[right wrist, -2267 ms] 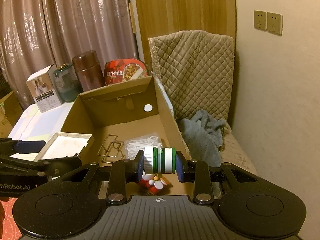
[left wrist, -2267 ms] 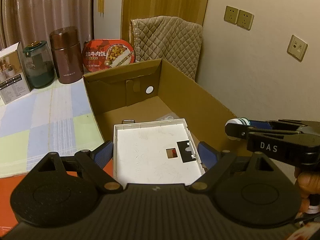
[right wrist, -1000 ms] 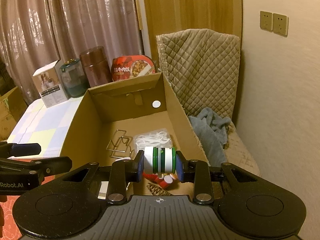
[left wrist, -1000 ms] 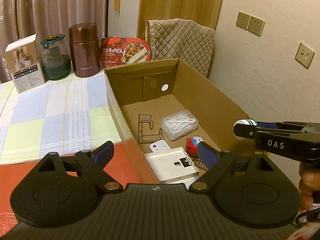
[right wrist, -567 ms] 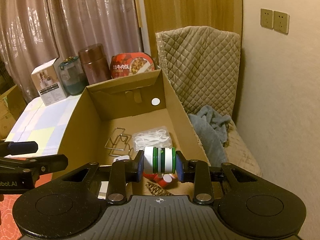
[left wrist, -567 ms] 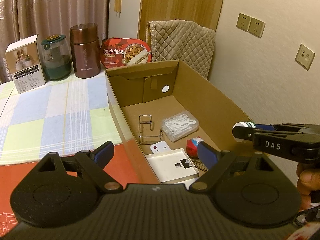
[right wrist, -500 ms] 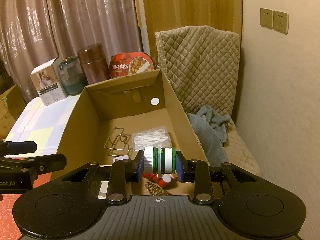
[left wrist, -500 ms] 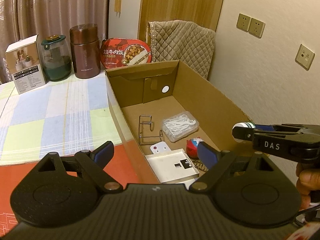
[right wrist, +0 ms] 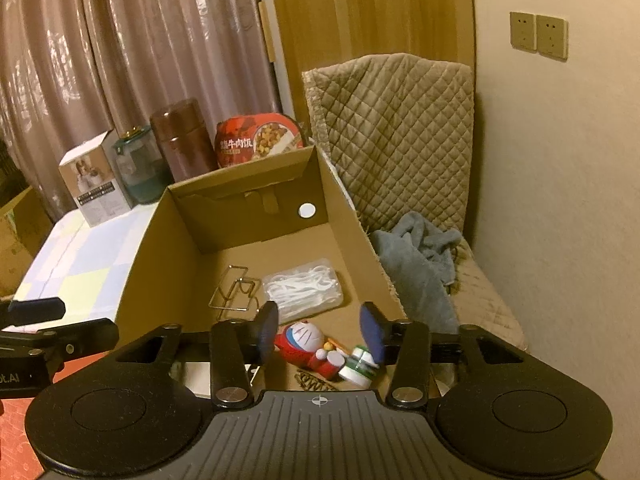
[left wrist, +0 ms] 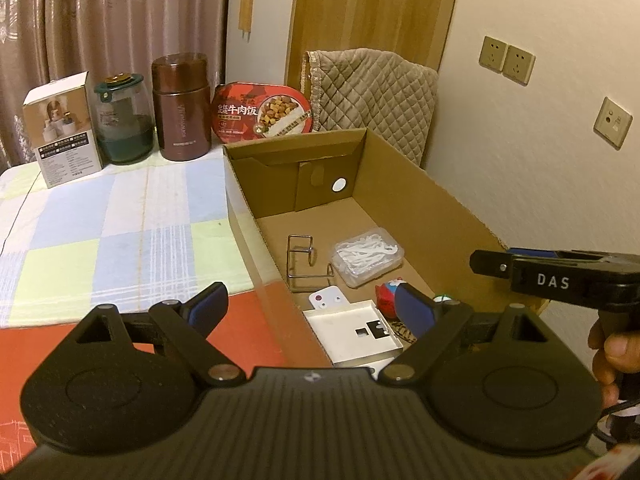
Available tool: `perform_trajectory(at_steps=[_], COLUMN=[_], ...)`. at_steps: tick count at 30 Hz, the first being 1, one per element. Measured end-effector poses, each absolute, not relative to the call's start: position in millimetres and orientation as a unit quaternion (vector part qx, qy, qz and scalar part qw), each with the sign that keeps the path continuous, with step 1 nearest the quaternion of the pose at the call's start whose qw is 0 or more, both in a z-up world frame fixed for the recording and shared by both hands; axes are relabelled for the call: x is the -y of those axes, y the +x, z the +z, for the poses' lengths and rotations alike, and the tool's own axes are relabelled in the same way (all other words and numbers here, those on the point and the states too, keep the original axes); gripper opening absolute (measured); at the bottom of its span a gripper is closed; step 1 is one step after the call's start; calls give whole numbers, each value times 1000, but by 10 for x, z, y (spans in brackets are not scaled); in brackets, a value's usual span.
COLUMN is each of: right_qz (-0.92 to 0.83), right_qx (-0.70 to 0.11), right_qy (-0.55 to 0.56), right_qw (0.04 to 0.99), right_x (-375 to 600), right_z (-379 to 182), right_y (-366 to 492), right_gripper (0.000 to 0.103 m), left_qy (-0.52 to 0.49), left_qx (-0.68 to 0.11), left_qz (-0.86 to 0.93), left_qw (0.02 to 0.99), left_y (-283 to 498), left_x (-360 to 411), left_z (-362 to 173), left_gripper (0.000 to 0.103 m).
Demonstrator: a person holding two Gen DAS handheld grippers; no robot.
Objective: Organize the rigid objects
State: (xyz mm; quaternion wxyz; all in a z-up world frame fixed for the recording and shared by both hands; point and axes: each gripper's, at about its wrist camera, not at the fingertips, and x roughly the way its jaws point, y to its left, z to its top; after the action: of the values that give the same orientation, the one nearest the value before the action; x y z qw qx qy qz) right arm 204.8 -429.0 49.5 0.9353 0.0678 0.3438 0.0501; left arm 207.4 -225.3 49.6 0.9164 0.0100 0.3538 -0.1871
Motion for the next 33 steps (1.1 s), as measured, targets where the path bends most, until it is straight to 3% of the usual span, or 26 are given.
perform_trajectory(at_steps=[13,33], right_qz=[46,63], right_qx=[-342,-349], right_qy=[78,61], right_qw=[935,933], right_x=[4331,4181], right_z=[754,922], right_y=[1623,742], right_gripper=[57,64], left_qy=[-17,-25], left_qx=[-345,-352], left_qz=[-160,-108], left_qw=[925,930], left_y=[1683,831], left_x=[2052,1781], left_z=[683,842], left_gripper=[101,102])
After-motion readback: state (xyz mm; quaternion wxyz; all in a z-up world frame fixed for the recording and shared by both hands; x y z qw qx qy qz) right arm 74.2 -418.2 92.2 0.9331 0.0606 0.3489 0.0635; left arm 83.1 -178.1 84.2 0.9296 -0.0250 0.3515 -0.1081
